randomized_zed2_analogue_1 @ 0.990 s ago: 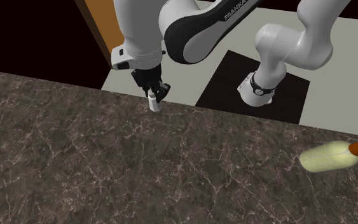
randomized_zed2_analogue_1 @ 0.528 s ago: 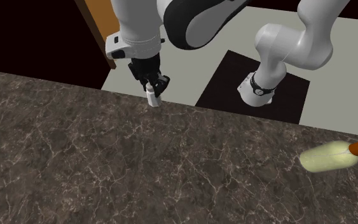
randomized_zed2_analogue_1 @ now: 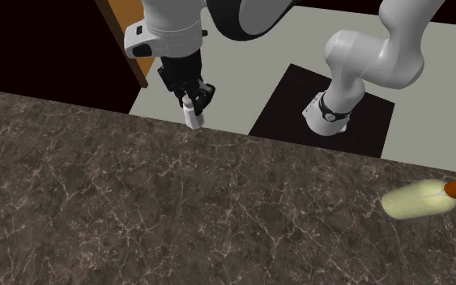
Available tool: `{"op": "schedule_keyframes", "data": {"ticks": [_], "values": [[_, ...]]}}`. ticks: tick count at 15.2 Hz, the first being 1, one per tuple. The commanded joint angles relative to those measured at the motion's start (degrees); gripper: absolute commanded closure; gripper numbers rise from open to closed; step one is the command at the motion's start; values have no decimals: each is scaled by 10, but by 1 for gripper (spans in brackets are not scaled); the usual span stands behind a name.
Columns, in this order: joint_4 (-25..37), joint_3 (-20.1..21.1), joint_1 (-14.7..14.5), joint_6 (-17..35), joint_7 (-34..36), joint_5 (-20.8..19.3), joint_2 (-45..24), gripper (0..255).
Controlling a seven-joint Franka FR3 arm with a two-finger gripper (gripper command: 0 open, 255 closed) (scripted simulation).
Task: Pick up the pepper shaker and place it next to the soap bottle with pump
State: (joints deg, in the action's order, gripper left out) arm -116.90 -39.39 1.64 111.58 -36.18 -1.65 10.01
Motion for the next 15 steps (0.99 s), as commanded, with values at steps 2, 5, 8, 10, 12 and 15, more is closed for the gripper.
{"op": "schedule_keyframes", "data": {"ticks": [2,5,8,10,12,15], "values": [[20,2,0,-24,3,-3,5,255],[41,4,-1,-47,5,-4,7,255],[64,6,-1,-70,7,-4,8,255],[79,7,-2,-86,8,-4,8,255],[95,7,-2,-101,8,-3,7,255],[121,8,-3,-124,8,-1,5,255]]}}
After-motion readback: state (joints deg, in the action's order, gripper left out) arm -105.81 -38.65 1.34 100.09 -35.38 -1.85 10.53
